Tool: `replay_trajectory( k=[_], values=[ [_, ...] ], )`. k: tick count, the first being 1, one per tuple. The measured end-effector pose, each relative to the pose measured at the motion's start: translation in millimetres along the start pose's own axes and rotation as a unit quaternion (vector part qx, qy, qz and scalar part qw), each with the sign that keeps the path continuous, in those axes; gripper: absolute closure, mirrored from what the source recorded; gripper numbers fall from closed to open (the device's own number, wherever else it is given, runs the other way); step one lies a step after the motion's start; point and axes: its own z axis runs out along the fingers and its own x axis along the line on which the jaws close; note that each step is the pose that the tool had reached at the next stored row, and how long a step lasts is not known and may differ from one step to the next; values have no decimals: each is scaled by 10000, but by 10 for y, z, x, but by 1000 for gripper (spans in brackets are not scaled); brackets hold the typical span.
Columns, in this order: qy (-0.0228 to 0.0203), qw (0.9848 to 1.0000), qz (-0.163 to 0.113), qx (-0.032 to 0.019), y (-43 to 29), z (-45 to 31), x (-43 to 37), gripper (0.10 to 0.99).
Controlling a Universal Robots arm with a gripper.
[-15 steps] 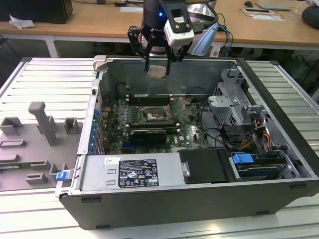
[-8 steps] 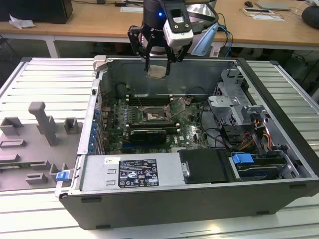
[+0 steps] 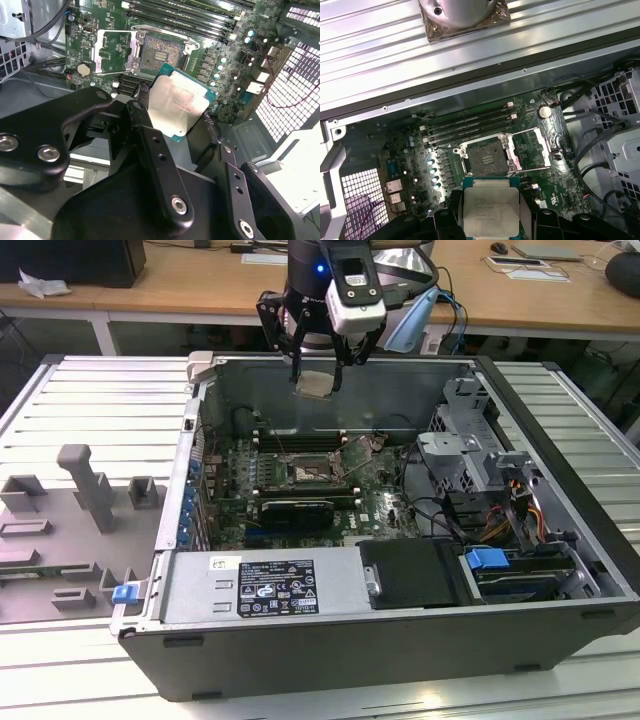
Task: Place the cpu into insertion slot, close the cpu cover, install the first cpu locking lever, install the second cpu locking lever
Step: 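Place the cpu into insertion slot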
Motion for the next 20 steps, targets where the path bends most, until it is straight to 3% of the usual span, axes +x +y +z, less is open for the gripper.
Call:
replay_trajectory(
  k=[20],
  values=[
    [-42,9988,485,-8,0,2,0,545]
  ],
)
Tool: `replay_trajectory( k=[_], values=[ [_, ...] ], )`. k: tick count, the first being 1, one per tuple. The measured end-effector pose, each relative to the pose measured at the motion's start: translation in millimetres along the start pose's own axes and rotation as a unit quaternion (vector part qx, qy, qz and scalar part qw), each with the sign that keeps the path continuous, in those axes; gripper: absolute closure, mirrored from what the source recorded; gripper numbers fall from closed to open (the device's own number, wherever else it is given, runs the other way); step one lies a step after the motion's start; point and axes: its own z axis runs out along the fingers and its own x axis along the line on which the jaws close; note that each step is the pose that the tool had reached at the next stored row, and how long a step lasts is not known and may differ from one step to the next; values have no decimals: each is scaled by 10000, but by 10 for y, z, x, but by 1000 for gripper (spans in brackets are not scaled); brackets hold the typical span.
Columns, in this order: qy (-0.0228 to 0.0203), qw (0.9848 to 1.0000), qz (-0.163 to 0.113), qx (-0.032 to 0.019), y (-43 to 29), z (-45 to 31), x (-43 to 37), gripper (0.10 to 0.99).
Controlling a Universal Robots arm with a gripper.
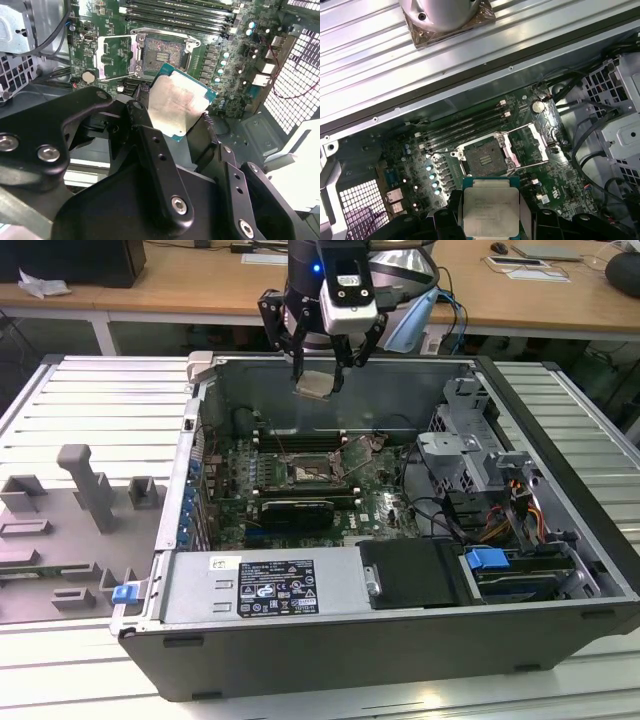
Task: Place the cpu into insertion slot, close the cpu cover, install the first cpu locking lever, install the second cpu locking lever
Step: 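Place the cpu into insertion slot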
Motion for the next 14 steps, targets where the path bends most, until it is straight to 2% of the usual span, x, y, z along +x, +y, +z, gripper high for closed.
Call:
replay_trajectory(
  k=[14],
  values=[
    [-8,9999,100,-2,-2,17,0,545]
  ],
)
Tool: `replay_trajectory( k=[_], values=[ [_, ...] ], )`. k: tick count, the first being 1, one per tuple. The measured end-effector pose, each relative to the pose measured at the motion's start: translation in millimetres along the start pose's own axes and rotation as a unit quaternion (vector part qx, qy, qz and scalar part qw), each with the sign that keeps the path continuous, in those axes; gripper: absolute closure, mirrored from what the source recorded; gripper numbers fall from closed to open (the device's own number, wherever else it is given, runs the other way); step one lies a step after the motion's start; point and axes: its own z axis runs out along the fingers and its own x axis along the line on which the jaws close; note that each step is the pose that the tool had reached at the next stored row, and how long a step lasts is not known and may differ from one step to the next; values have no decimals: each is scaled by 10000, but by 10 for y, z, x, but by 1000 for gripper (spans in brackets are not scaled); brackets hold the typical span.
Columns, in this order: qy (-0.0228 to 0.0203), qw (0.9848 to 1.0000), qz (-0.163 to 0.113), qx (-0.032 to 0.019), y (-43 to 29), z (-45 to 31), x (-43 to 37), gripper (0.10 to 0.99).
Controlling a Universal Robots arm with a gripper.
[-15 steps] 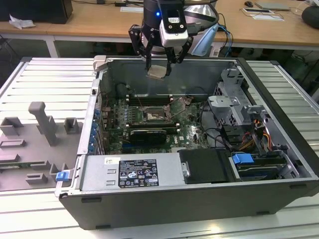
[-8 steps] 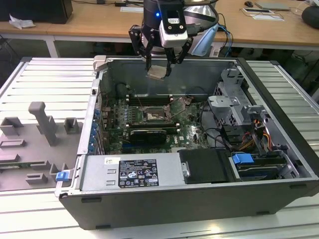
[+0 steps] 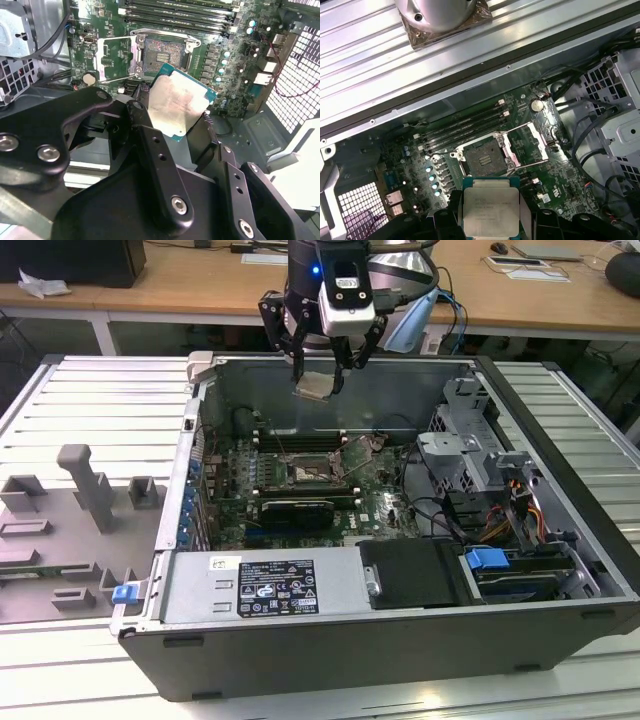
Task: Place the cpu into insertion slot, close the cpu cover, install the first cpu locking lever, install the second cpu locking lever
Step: 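Place the cpu into insertion slot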
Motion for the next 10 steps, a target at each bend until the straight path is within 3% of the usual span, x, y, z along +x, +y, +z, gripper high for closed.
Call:
replay_trajectory(
  k=[10],
  values=[
    [-17,9998,189,-4,0,3,0,545]
  ],
)
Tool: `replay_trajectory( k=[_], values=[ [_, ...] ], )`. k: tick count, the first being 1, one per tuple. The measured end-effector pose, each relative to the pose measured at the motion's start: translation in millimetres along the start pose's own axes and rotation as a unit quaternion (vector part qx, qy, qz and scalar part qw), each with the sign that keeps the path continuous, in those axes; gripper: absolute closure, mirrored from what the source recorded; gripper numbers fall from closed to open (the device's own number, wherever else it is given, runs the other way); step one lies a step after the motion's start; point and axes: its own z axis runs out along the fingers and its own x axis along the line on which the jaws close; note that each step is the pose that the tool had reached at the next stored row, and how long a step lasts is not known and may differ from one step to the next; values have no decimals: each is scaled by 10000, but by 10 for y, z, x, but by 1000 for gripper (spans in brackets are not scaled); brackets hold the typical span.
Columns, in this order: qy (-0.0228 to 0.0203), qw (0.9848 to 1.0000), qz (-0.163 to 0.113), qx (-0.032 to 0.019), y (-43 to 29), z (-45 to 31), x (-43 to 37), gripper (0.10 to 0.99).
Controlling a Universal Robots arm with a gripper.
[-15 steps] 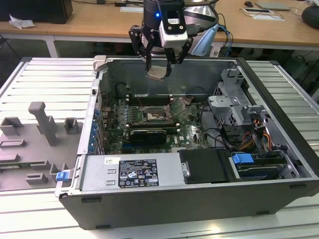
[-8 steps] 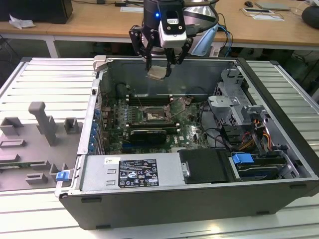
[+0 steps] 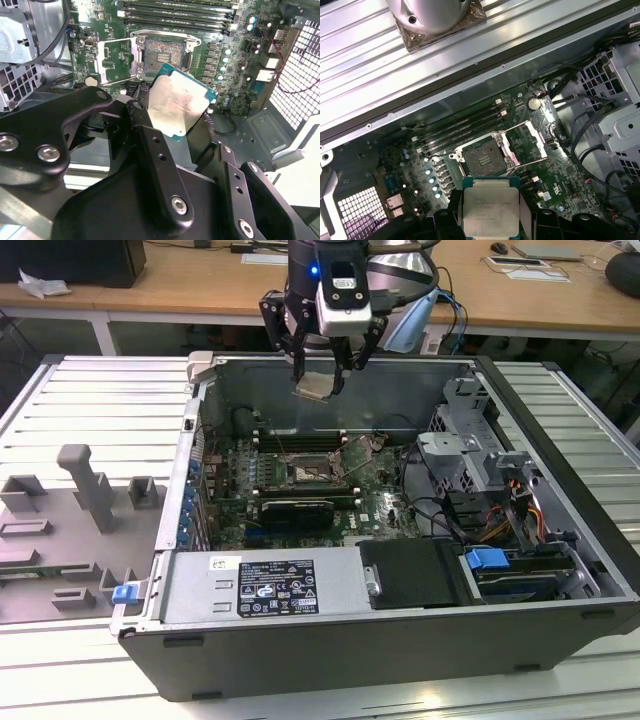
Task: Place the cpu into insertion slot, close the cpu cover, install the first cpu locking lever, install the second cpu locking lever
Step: 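Place the cpu into insertion slot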
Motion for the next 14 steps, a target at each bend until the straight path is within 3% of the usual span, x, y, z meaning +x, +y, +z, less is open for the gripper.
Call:
replay_trajectory(
  k=[14],
  values=[
    [-17,9998,185,-4,0,4,0,545]
  ],
)
